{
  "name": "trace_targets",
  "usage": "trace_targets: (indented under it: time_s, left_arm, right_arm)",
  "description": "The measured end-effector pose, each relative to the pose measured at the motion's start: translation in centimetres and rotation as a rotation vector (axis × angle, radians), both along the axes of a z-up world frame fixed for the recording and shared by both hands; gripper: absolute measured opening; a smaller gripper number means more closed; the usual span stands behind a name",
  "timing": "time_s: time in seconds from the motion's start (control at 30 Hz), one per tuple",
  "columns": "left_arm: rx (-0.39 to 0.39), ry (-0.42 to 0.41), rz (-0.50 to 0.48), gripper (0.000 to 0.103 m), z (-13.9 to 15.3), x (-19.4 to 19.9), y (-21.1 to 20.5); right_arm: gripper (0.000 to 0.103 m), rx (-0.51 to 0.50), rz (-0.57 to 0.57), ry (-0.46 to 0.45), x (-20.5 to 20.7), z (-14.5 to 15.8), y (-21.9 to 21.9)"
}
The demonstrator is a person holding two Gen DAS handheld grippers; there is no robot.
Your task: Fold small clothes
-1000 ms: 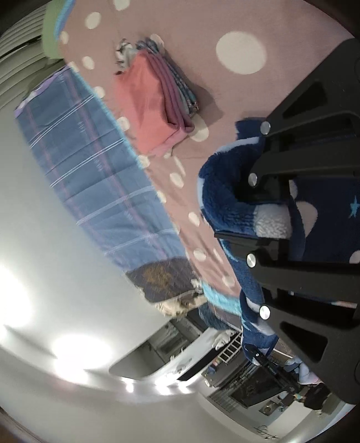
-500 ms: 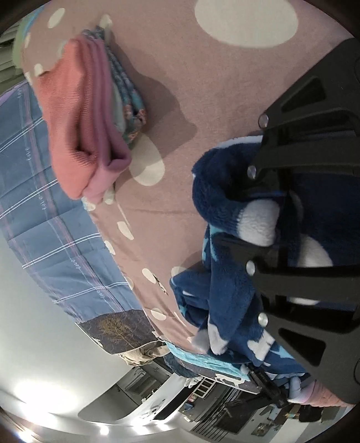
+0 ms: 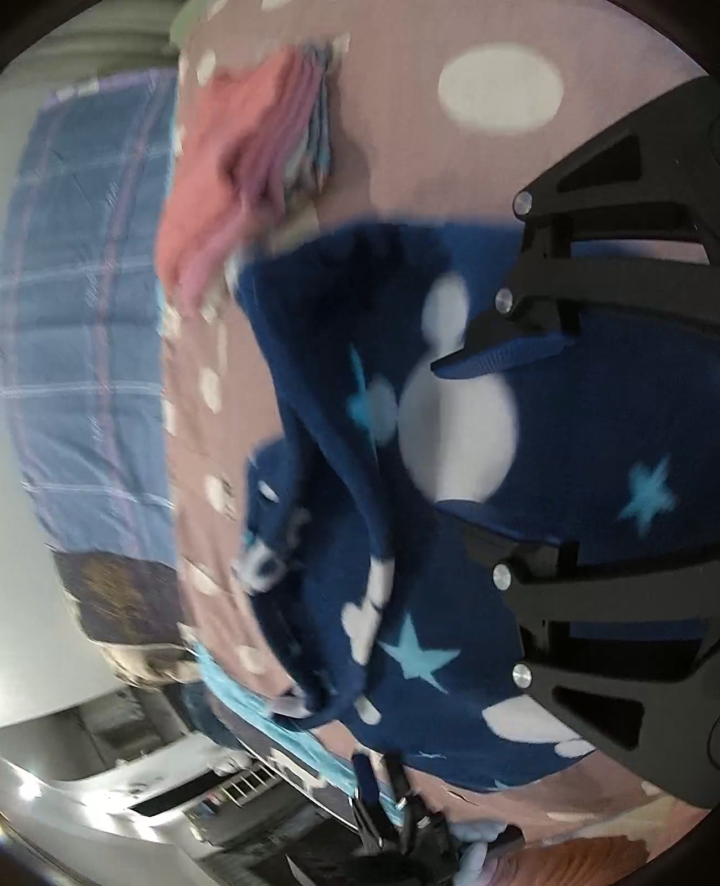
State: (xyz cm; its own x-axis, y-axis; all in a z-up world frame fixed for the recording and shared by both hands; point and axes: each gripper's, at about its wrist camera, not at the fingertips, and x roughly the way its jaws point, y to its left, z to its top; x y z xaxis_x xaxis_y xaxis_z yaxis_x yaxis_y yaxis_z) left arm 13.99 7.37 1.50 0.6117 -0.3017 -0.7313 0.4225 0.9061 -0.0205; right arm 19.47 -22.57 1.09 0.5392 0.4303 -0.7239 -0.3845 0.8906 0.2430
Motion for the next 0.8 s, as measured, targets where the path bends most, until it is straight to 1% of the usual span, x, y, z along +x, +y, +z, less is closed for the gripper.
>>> trace_targets:
  time_s: [0.03,0.07,0.1,0.13,0.17,0.2,0.23,0.27,0.3,0.33,0.37,0.4,0.47,0.53,0.57,0.6,0.63,0.67,0.7,0.8]
  left_arm:
    - [-0.012,0.033,-0.006,0.056,-0.5,1.7,-0.7]
    - [-0.015,0.047,-0.002,0.056,-0.5,3.1,-1.1]
    - [-0.001,0.031,0.019,0.056,-0.4,5.1,-1.3]
    - [0.021,-0.001,0.058,0.056,-0.3,6.8,-1.1]
    - [0.034,-0.024,0.109,0.056,-0.1,8.2,-0.6]
    - [0.037,-0.036,0.165,0.056,0.0,9.3,0.0]
    - [0.040,-0.039,0.266,0.056,-0.2,10.7,1.3]
    - [0.030,-0.028,0.322,0.056,-0.5,11.3,2.3]
    - [-0.015,0.002,0.351,0.056,-1.1,11.5,3.6]
    - [-0.043,0.020,0.355,0.056,-1.6,11.4,4.4]
    - [-0.060,0.035,0.359,0.056,-2.1,11.1,5.1]
    - [-0.067,0.043,0.368,0.056,-2.4,10.7,5.7]
    - [-0.083,0.057,0.401,0.058,-2.3,9.5,7.0]
    - [-0.142,0.052,0.407,0.059,-1.5,7.8,8.2]
    - [-0.180,0.041,0.399,0.059,-1.2,6.3,8.8]
    - [-0.218,0.028,0.383,0.060,-0.8,4.3,9.2]
    - [-0.232,0.019,0.372,0.061,-0.7,2.8,9.5]
    - [-0.237,0.010,0.361,0.063,-0.8,0.9,9.7]
    - [-0.230,0.003,0.352,0.064,-1.0,-1.0,9.7]
    - [-0.235,0.007,0.343,0.066,-1.8,-4.7,9.9]
  right_arm:
    - [0.045,0.011,0.017,0.027,0.9,-0.2,0.7]
    - [0.045,0.025,0.016,0.048,2.2,-0.3,1.4]
    - [0.045,0.036,0.006,0.053,3.2,-0.1,1.5]
    - [0.043,0.050,-0.011,0.047,4.4,0.2,1.5]
    - [0.043,0.059,-0.044,0.026,5.6,0.6,1.2]
    - [0.043,0.060,-0.107,-0.012,7.2,1.0,0.2]
    - [0.043,0.062,-0.163,-0.022,8.2,0.9,-0.8]
    - [0.044,0.063,-0.225,-0.008,9.0,0.6,-1.7]
    - [0.044,0.075,-0.280,0.033,9.5,-0.3,-2.9]
    - [0.044,0.095,-0.282,0.055,9.5,-0.9,-3.5]
    - [0.043,0.114,-0.266,0.064,9.2,-1.4,-4.0]
    - [0.043,0.112,-0.258,0.058,8.4,-1.8,-4.5]
    - [0.044,0.127,-0.259,0.034,6.6,-1.6,-5.7]
    - [0.045,0.150,-0.285,0.010,4.8,-0.9,-7.1]
    - [0.049,0.174,-0.303,-0.005,3.2,-0.5,-8.1]
    - [0.051,0.187,-0.317,-0.016,1.9,-0.2,-9.0]
    - [0.051,0.194,-0.326,-0.024,0.5,-0.2,-9.5]
    - [0.051,0.197,-0.331,-0.027,-0.7,-0.4,-9.8]
    - [0.051,0.203,-0.337,-0.024,-2.8,-0.6,-10.6]
    - [0.052,0.217,-0.366,0.002,-7.2,-1.5,-11.8]
